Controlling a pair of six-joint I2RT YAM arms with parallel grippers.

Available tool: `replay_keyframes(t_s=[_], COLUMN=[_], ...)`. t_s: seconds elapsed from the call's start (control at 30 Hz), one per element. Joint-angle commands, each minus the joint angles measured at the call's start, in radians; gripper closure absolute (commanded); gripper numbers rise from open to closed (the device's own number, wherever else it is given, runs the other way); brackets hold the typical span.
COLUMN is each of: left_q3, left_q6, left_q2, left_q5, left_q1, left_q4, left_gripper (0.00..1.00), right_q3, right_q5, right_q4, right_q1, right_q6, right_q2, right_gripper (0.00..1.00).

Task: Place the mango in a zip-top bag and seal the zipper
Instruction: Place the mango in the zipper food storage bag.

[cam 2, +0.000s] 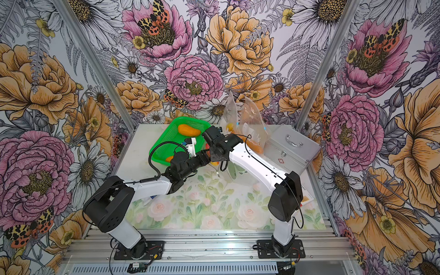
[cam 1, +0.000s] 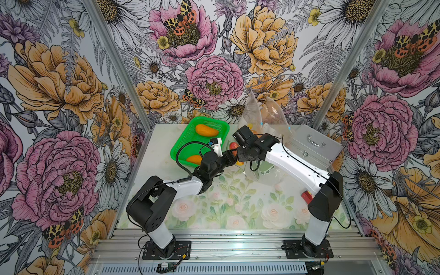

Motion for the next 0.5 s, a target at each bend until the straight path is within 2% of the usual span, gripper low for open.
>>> replay_keyframes(t_s=[0.0, 0.07, 0.13, 0.33, 0.47], left_q3=[0.007, 0.001, -0.004, -0.017, 0.012], left_q6=[0.015, 0.015, 0.02, 0.089, 0.174], left_q2=[0.015, 0.014, 0.001, -0.106, -0.2], left_q5=[-0.017, -0.021, -0.03, -0.084, -0.161], left_q1=[-0.006, -0.007, -0.003, 0.028, 0.06], left_q4=[0.033, 0.033, 0.031, -0.068, -0.269], left_gripper=[0.33, 0.22, 0.18, 0.17, 0.15], right_q3=[-0.007, -0.01, -0.015, -0.03, -0.036], right_q5=[-0.01, -0.009, -0.008, -0.006, -0.005], right_q4=[0.029, 0.029, 0.031, 0.037, 0.04], right_q1=[-0.007, -0.009, -0.011, -0.012, -0.012], right_q6=[0.014, 0.014, 0.016, 0.019, 0.021], right_q2=[-0.047, -0.048, -0.05, -0.058, -0.062], right_gripper=[1.0, 1.0, 1.0, 1.0, 1.0])
